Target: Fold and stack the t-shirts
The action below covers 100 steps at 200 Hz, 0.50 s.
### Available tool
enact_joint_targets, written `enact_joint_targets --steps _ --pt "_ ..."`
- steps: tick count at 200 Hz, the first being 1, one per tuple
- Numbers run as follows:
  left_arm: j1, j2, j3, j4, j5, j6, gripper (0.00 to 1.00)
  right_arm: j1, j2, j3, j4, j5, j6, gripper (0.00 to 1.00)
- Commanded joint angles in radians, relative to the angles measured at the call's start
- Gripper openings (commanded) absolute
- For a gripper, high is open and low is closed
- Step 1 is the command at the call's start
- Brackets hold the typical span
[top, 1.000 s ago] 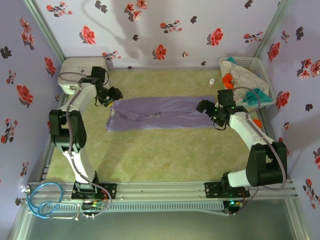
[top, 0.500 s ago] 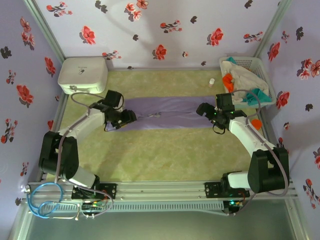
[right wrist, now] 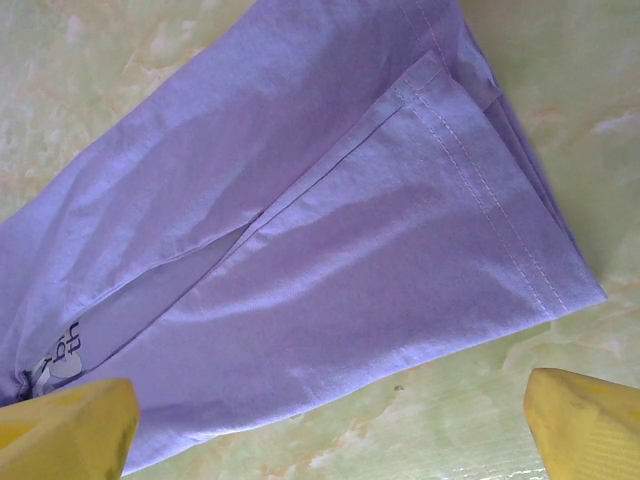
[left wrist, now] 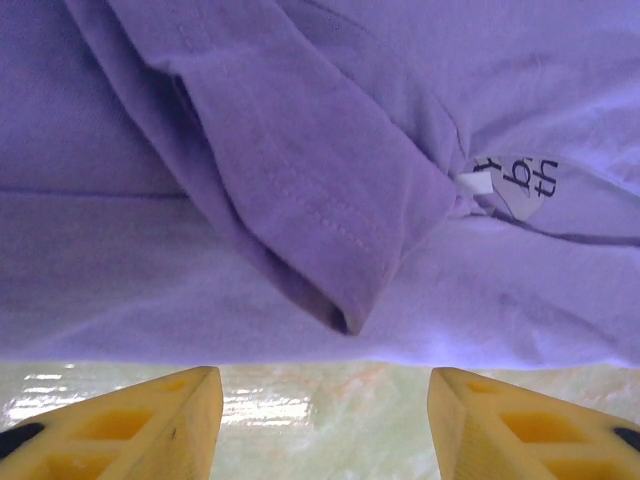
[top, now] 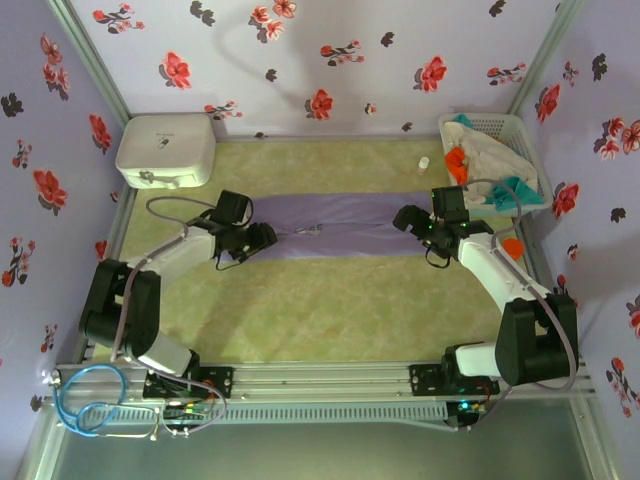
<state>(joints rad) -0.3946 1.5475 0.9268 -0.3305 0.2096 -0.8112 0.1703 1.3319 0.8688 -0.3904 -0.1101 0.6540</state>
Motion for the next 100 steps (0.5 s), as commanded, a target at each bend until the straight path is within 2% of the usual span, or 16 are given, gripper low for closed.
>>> enact_joint_targets --steps 1,53,77,100 --pt "-0.004 0.046 0.052 0.026 -0.017 -0.023 0.56 0.006 -0.008 -0.007 -0.020 0.029 0.001 0.99" --pt "-0.003 0.115 0.102 0.032 -0.014 -0.024 0.41 0.006 -0.002 -0.007 -0.020 0.038 0.001 0.99" --pt "0.000 0.154 0.162 -0.007 -0.016 0.004 0.18 0.006 0.002 -0.004 -0.020 0.039 0.001 0.99" --pt "0.007 0.199 0.256 -0.099 -0.037 0.062 0.02 0.006 0.000 -0.004 -0.024 0.050 -0.001 0.99"
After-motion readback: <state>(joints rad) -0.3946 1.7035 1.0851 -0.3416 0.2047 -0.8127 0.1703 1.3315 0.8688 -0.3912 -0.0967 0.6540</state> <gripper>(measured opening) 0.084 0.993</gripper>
